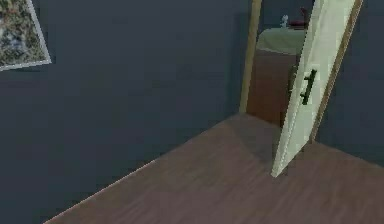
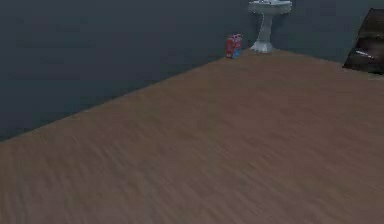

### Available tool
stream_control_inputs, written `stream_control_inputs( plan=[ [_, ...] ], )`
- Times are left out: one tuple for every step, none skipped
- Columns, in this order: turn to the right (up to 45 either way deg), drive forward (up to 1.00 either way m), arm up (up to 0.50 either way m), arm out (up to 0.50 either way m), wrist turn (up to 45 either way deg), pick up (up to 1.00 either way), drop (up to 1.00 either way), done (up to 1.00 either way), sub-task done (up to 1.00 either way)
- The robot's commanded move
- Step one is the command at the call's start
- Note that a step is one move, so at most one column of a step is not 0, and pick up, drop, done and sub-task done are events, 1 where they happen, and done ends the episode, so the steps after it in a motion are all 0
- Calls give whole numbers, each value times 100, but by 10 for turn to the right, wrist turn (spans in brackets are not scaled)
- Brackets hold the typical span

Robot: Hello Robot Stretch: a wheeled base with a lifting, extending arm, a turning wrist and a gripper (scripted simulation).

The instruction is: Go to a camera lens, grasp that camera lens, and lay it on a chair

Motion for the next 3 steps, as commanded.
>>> stream_control_inputs(
  plan=[
    [120, 0, 0, 0, 0, 0, 0, 0, 0],
    [0, 100, 0, 0, 0, 0, 0, 0, 0],
    [30, 0, 0, 0, 0, 0, 0, 0, 0]
  ],
)
